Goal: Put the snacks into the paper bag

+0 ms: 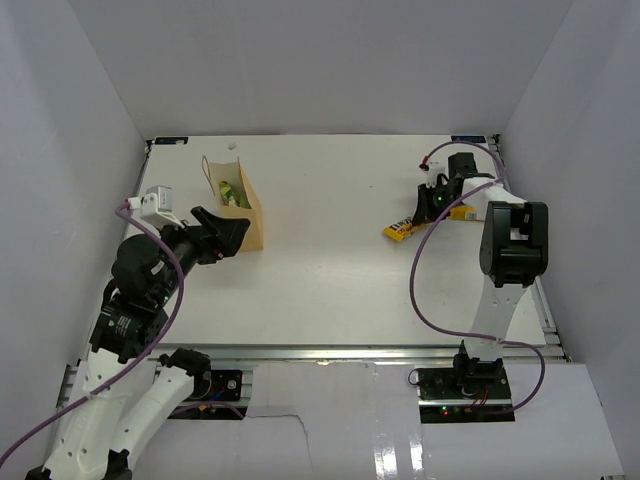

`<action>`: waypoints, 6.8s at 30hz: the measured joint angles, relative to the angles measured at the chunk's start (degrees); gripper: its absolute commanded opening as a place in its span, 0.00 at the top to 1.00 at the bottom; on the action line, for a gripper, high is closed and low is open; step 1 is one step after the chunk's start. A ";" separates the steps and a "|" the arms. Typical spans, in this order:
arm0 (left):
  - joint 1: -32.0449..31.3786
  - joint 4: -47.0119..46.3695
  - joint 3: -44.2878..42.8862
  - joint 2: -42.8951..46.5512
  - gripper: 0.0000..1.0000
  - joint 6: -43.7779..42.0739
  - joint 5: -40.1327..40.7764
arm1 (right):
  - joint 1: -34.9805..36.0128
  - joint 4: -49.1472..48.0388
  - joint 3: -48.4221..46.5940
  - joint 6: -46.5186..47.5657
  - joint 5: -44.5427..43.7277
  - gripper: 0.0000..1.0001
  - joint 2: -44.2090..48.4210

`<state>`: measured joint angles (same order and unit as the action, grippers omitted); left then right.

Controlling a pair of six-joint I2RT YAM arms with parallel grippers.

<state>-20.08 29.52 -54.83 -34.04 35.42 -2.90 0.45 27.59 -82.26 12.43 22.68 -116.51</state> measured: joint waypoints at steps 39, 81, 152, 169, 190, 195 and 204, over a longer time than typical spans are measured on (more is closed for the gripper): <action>0.00 -13.46 -22.49 0.66 0.02 1.18 4.17 | 51.25 -19.98 -48.70 7.26 -8.92 0.88 1.60; -0.02 -9.77 -17.03 6.75 0.02 3.43 6.82 | 53.48 -34.34 -34.88 25.38 -22.27 0.34 -3.13; -0.02 13.86 -23.32 -13.64 0.13 43.71 8.15 | -10.05 30.86 -13.73 72.65 -2.03 0.82 -5.18; -0.02 13.62 -19.58 -11.30 0.19 48.59 6.51 | 11.32 45.07 -23.08 61.90 30.49 0.88 5.49; -0.02 18.60 -18.73 -2.89 0.20 49.27 10.60 | 44.85 -26.75 -49.18 0.61 23.15 0.89 -4.52; -0.02 18.97 -18.73 -0.57 0.20 49.27 10.93 | 47.41 -35.47 -50.84 -3.08 16.72 0.80 -10.62; -0.02 19.93 -18.80 1.73 0.20 49.11 11.50 | 48.85 -39.15 -49.53 -0.57 8.83 0.72 -13.77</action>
<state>-20.10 49.45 -73.63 -32.32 84.53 8.60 49.30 -11.55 -131.79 11.86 31.51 -130.28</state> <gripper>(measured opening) 0.796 0.267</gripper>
